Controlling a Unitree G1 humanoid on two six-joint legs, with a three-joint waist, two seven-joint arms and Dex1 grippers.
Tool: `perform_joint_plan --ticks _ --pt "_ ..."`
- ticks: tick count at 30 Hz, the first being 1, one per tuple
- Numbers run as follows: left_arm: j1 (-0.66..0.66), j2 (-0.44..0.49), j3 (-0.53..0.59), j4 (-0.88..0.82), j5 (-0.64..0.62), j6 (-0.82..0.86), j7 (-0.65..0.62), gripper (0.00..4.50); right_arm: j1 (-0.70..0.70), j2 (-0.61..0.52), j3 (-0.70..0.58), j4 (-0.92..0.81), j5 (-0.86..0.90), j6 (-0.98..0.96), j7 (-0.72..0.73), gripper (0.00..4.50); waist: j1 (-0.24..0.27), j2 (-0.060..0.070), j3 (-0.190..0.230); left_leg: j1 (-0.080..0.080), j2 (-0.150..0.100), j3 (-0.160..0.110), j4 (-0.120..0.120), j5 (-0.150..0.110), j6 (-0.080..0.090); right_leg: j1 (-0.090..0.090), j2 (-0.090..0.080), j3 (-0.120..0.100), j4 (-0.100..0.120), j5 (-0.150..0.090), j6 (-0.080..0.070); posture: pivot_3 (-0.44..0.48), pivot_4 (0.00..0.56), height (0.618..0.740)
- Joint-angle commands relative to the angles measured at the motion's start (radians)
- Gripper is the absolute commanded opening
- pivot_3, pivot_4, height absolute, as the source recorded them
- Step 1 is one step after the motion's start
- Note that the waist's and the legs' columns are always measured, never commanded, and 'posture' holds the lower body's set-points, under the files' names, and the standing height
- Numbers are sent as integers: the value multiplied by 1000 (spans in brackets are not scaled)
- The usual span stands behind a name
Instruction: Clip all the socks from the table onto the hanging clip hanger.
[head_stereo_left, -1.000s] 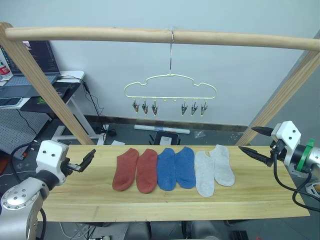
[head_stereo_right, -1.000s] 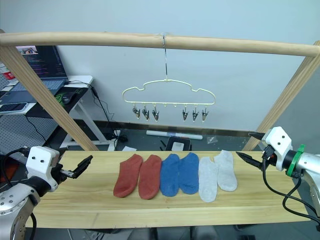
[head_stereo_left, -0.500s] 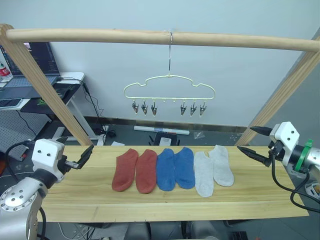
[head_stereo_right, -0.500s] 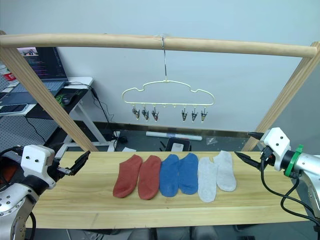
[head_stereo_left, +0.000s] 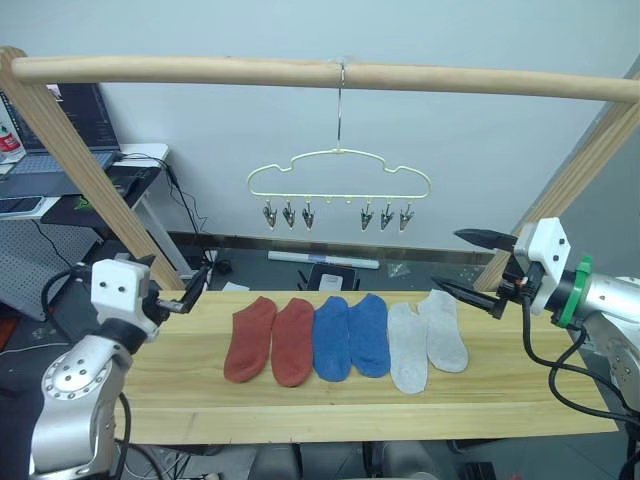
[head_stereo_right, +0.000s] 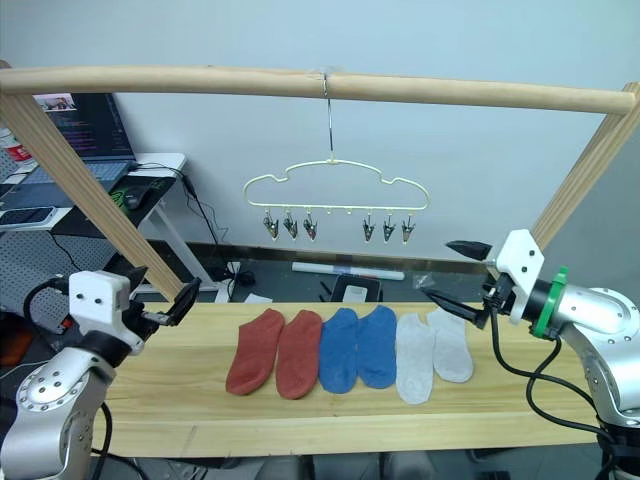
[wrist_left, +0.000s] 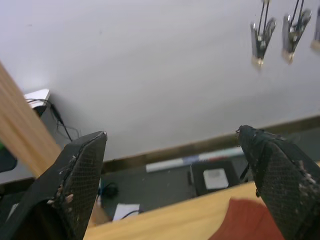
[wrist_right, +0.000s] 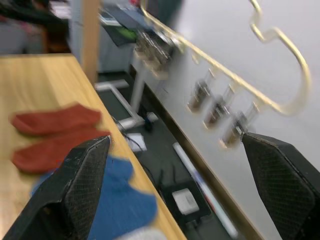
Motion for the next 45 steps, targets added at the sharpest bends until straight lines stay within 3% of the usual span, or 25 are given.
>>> perform_joint_plan --ticks 1,10,17,20,22,38,41,44,45 --pt "-36 -31 -29 -55 3 16 55 4494 -54 10 9 -52 55 53 -27 4370 0 0 1 0 0 0 0 0 0 0 0 0 0 0 0 -78 163 735" --pt "-169 -148 -131 -30 60 21 187 4494 -116 38 35 -79 84 105 -67 4370 -1 1 7 -1 0 0 0 0 0 0 1 0 -1 2 -3 -96 170 735" --pt "-211 -209 -189 23 58 4 189 4494 -116 36 38 -102 92 120 -86 4370 -7 2 13 -1 0 -1 0 0 0 0 1 0 -1 1 -2 -124 178 735" --pt "-218 -223 -194 49 53 -13 179 3953 -110 32 33 -113 97 127 -94 4500 -18 2 15 -1 0 -1 0 0 0 0 2 0 -1 0 0 -139 183 735" --pt "-227 -231 -200 67 54 -19 172 3364 -104 29 28 -123 101 134 -100 4500 -25 3 16 -1 0 -1 0 0 0 0 2 0 -1 0 0 -144 185 735" --pt "-340 -272 -211 212 31 -60 160 3364 -107 28 16 -181 140 179 -156 4500 -41 1 42 -3 0 -2 -1 0 0 -1 2 0 -3 0 0 -180 207 735" --pt "-342 -266 -209 229 35 -73 156 2795 -100 27 13 -188 142 182 -163 4500 -50 1 45 -4 0 -2 -1 0 0 -1 2 0 -4 0 0 -184 209 735" --pt "-350 -263 -212 243 43 -79 155 1939 -93 27 11 -194 144 185 -168 4500 -55 0 51 -4 0 -2 -1 0 0 -1 1 0 -4 0 0 -187 210 735" --pt "-358 -262 -214 251 46 -79 156 1939 -91 27 11 -196 144 186 -169 4500 -55 0 52 -3 0 -2 -1 0 0 -1 1 0 -4 0 0 -189 211 735"
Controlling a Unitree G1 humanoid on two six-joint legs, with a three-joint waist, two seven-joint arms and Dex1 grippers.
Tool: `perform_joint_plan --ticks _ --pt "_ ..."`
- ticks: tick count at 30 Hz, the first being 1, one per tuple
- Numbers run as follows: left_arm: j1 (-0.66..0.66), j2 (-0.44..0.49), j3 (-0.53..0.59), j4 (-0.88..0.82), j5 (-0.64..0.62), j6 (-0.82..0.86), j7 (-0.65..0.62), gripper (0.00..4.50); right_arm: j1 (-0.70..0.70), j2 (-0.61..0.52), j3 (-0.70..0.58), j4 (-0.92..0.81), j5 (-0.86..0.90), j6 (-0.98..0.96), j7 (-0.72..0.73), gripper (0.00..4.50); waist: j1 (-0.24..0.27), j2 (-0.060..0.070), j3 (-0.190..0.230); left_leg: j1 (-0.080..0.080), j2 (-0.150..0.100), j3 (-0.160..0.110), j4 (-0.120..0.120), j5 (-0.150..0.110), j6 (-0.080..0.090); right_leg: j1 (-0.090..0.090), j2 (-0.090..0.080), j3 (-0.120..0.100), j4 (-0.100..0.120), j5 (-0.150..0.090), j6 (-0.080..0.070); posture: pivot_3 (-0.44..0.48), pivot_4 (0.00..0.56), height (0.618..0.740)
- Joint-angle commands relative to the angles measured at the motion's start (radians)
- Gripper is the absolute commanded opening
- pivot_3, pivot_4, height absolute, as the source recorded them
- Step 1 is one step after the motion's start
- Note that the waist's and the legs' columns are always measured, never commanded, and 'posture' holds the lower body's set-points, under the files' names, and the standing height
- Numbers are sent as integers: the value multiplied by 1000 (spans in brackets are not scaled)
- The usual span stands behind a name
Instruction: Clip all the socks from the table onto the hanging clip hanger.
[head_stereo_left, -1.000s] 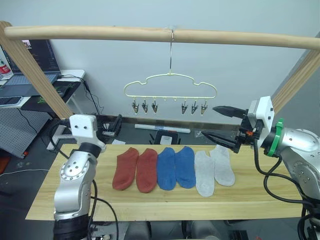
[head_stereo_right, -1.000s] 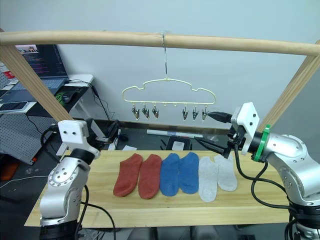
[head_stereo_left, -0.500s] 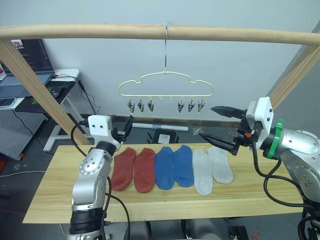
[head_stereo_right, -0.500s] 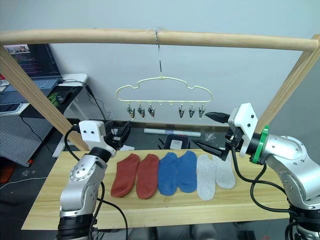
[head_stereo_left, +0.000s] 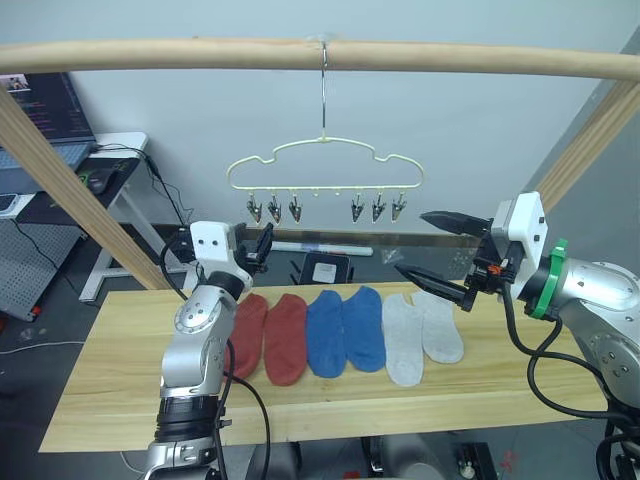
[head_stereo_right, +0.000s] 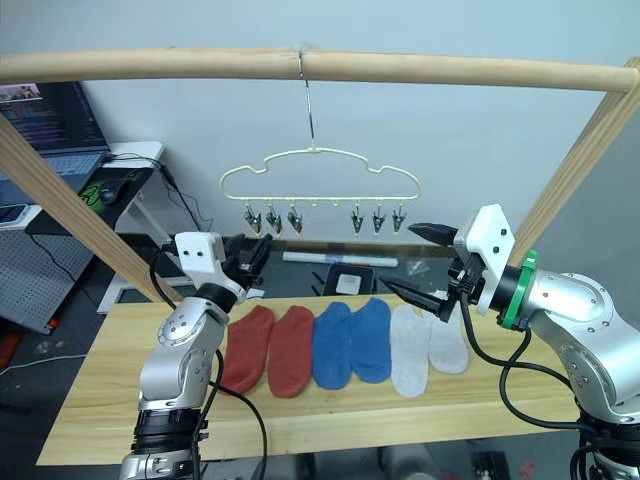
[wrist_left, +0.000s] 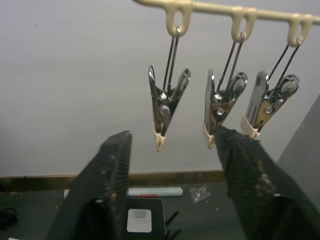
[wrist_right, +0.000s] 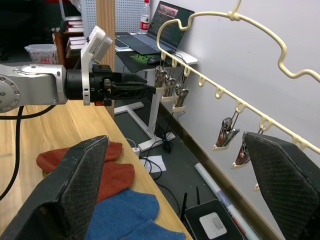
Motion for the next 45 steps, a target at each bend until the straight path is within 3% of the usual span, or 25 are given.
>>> perform_joint_plan --ticks 1,18,45 --pt "-34 8 6 4 5 -31 -1 1939 3 -6 -29 -42 19 -2 -12 4500 -1 0 2 0 0 0 0 0 0 0 0 0 0 0 0 -191 211 735" --pt "-81 -3 12 23 -7 -25 31 1939 4 -5 -31 -47 21 -1 -30 4500 -1 -1 9 -9 0 -1 0 0 0 -8 0 -1 0 0 0 -193 211 735" --pt "-135 -46 6 23 9 -65 93 1939 -9 -36 -41 -34 30 6 0 4500 -1 -1 10 -11 0 -1 0 0 0 -8 0 -1 -1 0 1 -190 210 735"
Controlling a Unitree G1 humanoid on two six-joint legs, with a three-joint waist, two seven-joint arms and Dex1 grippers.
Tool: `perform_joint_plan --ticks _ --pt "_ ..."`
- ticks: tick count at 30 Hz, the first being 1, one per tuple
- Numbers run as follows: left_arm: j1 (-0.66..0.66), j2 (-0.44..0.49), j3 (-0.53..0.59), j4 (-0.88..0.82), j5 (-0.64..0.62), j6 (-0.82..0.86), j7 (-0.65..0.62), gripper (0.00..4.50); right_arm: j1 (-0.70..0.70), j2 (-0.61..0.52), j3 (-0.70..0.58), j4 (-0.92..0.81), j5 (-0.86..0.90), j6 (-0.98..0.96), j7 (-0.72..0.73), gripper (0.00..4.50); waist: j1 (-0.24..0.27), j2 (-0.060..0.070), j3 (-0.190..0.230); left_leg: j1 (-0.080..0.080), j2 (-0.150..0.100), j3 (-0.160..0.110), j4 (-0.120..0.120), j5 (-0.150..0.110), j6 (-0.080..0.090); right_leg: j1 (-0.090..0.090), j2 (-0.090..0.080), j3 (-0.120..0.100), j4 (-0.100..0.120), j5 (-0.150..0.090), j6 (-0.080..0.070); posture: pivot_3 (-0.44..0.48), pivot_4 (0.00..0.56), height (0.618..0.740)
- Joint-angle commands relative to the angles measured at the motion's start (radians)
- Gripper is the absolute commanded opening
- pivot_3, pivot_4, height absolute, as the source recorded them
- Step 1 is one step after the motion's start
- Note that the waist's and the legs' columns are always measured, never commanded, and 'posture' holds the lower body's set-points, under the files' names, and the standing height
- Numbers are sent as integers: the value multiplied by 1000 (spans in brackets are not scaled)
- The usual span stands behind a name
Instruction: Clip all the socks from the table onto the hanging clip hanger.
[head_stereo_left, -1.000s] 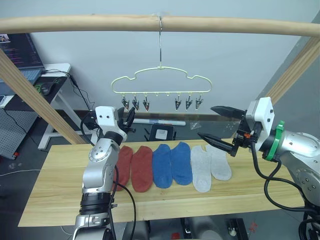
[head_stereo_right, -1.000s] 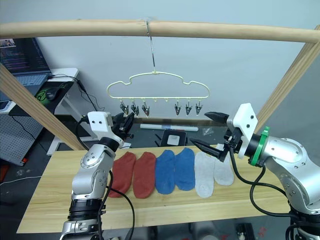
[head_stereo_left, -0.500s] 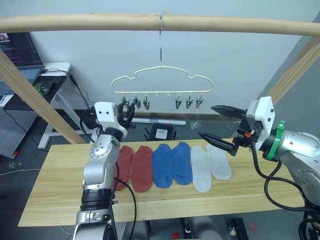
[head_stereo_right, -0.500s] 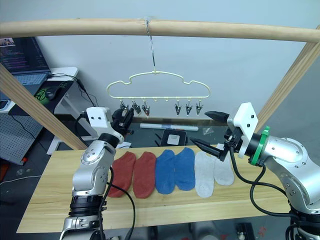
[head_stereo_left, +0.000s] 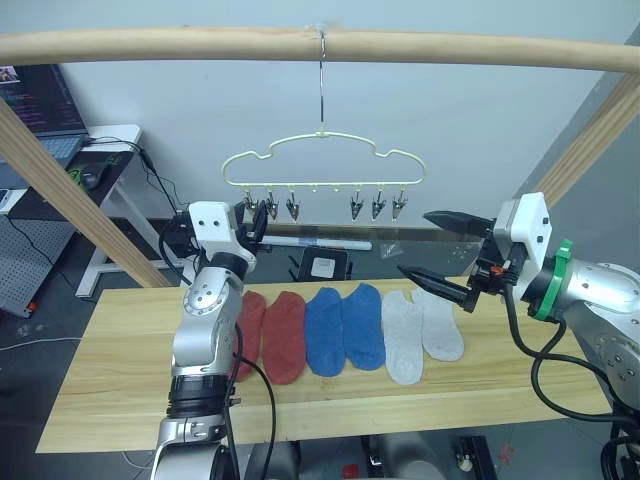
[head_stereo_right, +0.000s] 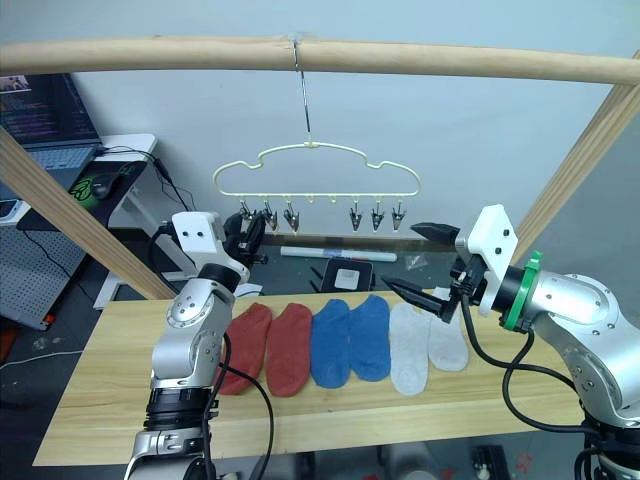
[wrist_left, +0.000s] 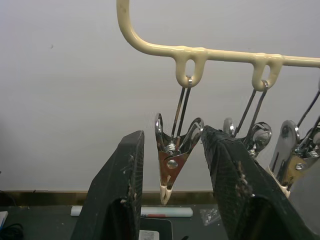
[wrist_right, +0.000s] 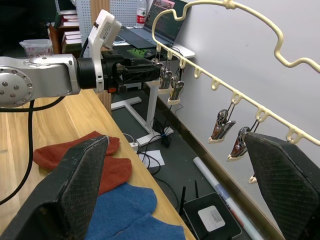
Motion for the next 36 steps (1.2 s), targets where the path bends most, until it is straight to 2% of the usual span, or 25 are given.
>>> perform_joint_plan --ticks 1,36 --pt "-25 -5 5 -36 -13 -8 4 1939 -12 -16 -30 -17 24 -2 9 4500 0 0 0 0 0 0 0 0 0 0 0 0 0 0 0 -190 211 735" --pt "-45 -3 -5 -36 9 9 28 1939 -17 -39 -27 -27 38 15 -5 4500 0 0 6 -1 0 0 0 0 0 0 0 0 -1 0 0 -197 217 735"
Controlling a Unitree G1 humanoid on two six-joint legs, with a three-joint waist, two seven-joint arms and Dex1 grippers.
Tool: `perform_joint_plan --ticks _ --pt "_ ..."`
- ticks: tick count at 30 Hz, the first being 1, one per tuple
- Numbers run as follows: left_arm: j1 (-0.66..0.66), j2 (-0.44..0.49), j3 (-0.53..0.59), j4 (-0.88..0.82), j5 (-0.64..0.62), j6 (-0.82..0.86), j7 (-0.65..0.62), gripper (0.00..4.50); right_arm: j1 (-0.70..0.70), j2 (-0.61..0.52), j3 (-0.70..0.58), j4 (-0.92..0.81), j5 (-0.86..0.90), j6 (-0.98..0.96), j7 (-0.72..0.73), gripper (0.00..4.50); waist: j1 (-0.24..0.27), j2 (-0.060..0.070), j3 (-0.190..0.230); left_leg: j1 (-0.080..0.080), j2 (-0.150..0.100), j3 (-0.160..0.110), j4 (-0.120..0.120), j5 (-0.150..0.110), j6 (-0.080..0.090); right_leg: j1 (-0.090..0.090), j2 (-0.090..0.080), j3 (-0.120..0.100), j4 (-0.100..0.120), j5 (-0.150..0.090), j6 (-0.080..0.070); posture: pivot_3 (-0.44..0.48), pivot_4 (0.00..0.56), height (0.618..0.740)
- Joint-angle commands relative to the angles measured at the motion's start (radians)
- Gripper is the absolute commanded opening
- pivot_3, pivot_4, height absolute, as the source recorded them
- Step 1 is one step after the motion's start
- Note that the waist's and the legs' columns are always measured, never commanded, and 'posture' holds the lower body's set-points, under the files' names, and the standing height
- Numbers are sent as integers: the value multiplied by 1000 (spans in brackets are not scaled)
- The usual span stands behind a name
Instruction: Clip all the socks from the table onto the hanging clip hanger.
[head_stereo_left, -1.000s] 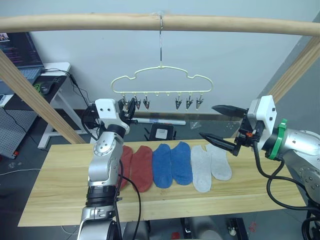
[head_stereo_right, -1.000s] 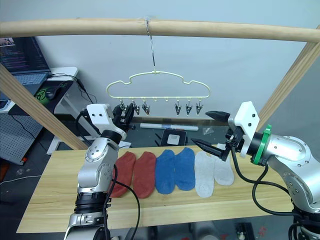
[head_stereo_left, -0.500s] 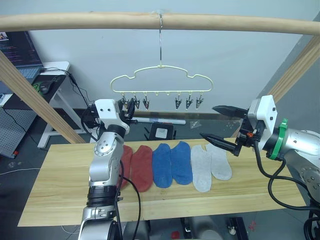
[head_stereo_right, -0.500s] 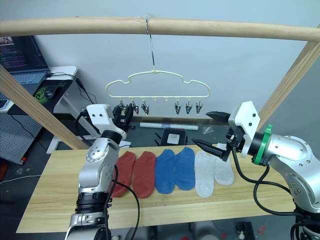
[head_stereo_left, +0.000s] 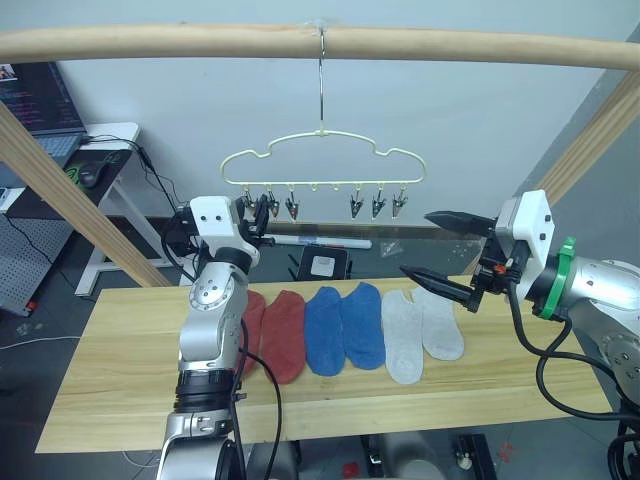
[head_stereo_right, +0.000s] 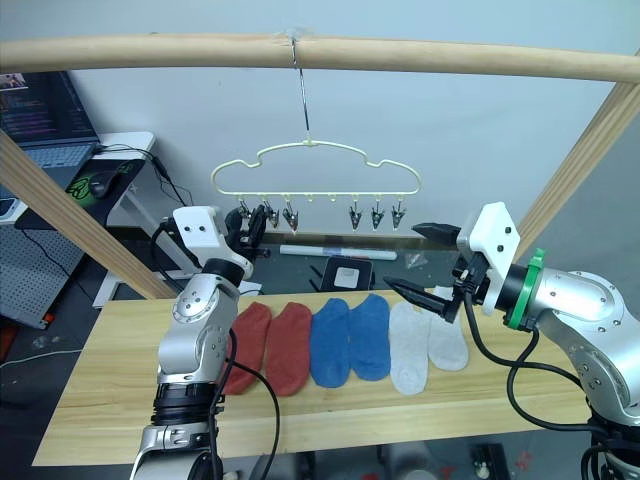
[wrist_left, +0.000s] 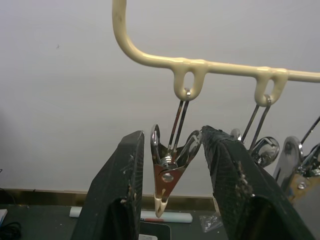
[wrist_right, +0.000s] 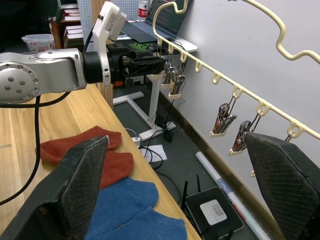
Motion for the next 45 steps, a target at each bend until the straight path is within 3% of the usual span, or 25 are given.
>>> perform_joint_plan --ticks 1,25,31,33,45 --pt "-22 15 -5 -43 -6 14 -15 1939 -10 -11 -23 -27 10 -5 -1 4500 0 0 0 0 0 0 0 0 0 0 0 0 0 0 0 -197 217 735" --pt "-29 43 -23 -75 11 62 -23 1939 1 -7 -15 -22 -4 -18 4 4500 0 0 0 -1 0 0 0 0 0 -1 0 0 -1 0 0 -192 214 735" --pt "-28 46 -20 -77 12 57 -21 668 7 -7 -14 -23 -6 -22 7 4500 0 0 0 -1 0 0 0 0 0 -1 0 0 -1 0 0 -189 214 735" --pt "-28 46 -19 -77 12 56 -21 452 7 -7 -13 -23 -6 -23 8 4500 0 0 0 -1 0 0 0 0 0 -1 0 0 -1 0 0 -189 214 735" --pt "-14 62 -24 -91 27 50 -30 366 20 -8 -5 -25 -19 -34 17 4500 0 0 0 -1 0 -1 0 0 0 -1 0 0 -1 0 0 -185 213 735"
